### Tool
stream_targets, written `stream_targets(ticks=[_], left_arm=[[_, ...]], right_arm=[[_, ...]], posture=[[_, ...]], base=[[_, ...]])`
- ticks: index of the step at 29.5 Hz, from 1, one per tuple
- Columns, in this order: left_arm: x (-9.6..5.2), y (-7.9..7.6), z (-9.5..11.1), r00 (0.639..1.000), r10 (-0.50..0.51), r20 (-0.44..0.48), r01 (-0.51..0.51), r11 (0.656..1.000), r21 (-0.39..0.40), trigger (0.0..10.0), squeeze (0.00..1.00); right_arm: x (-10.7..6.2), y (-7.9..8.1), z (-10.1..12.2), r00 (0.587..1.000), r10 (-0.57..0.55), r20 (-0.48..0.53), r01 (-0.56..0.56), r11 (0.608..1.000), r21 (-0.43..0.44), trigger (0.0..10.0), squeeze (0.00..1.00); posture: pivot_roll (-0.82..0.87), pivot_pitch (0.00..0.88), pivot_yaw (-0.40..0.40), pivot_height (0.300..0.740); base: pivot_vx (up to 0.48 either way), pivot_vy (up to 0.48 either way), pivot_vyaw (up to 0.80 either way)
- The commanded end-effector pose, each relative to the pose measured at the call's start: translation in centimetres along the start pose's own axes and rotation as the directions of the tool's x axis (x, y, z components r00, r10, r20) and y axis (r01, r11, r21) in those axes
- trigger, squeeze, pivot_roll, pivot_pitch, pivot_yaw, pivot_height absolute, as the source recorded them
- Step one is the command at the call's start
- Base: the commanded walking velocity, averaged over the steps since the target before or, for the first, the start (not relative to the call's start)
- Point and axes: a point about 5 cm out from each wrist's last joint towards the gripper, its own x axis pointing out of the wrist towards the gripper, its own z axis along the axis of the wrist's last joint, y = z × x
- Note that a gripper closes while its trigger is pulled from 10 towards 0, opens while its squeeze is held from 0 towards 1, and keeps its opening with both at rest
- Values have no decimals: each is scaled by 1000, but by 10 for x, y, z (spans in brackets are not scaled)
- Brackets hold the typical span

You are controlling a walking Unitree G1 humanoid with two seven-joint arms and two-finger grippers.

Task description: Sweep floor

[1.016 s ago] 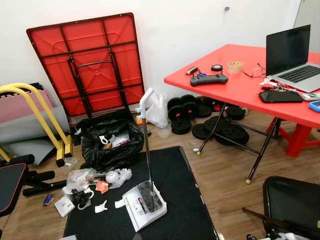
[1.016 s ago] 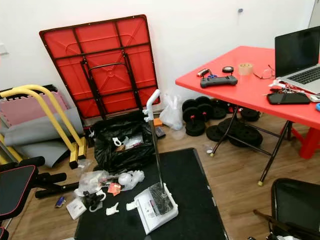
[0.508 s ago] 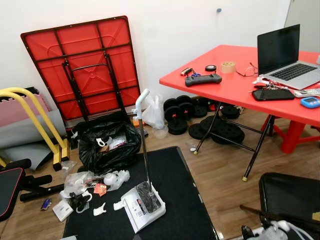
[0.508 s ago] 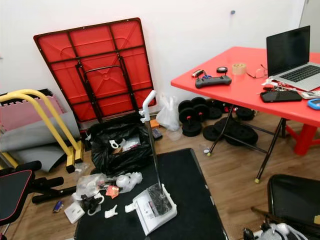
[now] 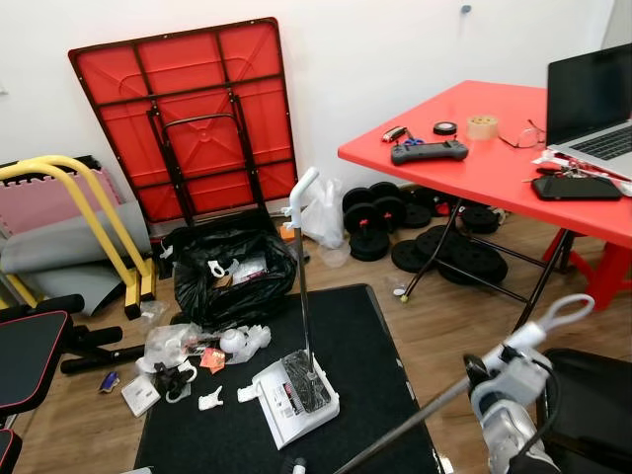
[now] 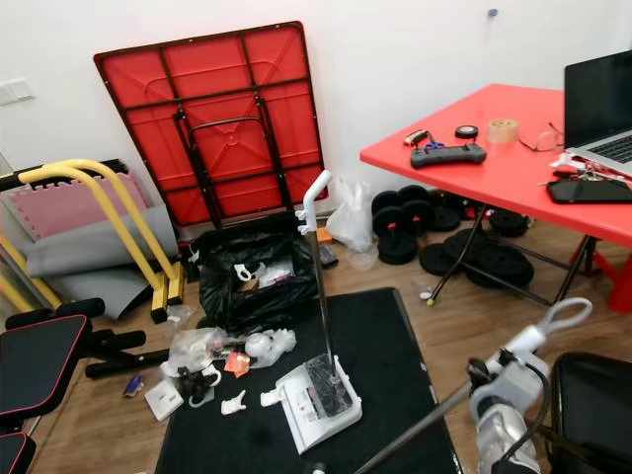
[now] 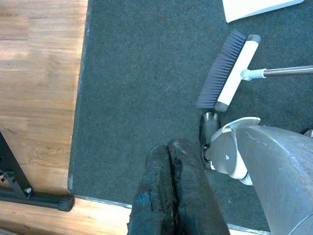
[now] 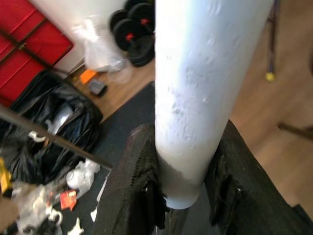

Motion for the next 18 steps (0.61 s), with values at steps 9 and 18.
stream_targets(ticks=[9,18], left_arm=[[1,-3,4,1000,-21,5,21,1000,0,10000,0],[3,-7,9,1000,-25,16,25,1000,-11,10000,0]], right_arm=[[15,111,79,798,598,78,-387,608,-694,10000,0],[17,75,42,906,421,-44,-340,662,-668,10000,0]], posture=[[-101,0,35,740],[-96,0,15,740]], base=[[0,0,0],[0,0,0]])
